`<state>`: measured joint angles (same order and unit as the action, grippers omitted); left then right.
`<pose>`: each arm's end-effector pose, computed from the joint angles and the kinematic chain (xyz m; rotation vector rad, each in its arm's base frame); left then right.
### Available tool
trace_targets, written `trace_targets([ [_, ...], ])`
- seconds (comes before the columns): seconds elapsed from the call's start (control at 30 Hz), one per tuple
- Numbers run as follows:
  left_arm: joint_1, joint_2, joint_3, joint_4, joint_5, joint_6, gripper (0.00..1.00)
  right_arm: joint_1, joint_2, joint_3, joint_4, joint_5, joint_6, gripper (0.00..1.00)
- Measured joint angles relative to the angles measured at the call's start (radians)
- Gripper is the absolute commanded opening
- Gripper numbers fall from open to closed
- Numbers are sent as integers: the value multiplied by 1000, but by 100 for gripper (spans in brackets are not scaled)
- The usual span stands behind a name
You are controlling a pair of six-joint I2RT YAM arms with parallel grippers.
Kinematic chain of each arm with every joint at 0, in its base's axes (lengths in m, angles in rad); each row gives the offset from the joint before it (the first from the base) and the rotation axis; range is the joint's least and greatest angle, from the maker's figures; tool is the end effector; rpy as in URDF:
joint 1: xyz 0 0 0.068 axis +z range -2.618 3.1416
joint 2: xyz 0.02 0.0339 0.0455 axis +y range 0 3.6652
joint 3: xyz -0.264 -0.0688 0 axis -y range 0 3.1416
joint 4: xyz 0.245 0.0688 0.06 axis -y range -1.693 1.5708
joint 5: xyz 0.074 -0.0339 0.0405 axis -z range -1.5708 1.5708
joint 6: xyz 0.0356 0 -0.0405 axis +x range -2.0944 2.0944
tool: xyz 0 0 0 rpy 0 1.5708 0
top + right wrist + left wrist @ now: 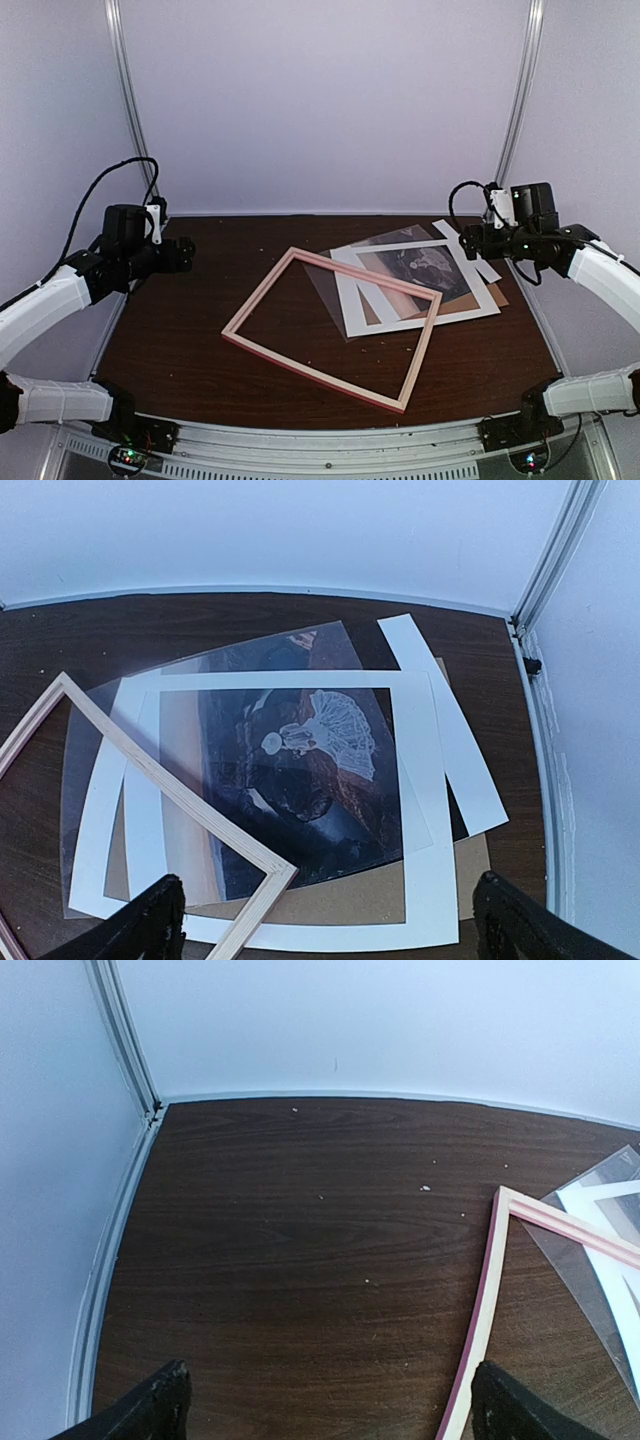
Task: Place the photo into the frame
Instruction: Adjust the frame body at the center of the board.
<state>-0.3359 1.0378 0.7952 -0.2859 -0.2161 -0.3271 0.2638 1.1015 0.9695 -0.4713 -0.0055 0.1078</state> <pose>0.2216 -0.0693 0.2854 -0.1208 2.0871 -0.1758 0.2332 0.0632 0.3140 -0.1732 2.1754 0.2177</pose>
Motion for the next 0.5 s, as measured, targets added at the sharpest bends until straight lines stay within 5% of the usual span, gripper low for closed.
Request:
trace_targets([
  [0.5,-9,51,31,-13,11,-12,98,6,45,19,-13,-20,-8,100],
])
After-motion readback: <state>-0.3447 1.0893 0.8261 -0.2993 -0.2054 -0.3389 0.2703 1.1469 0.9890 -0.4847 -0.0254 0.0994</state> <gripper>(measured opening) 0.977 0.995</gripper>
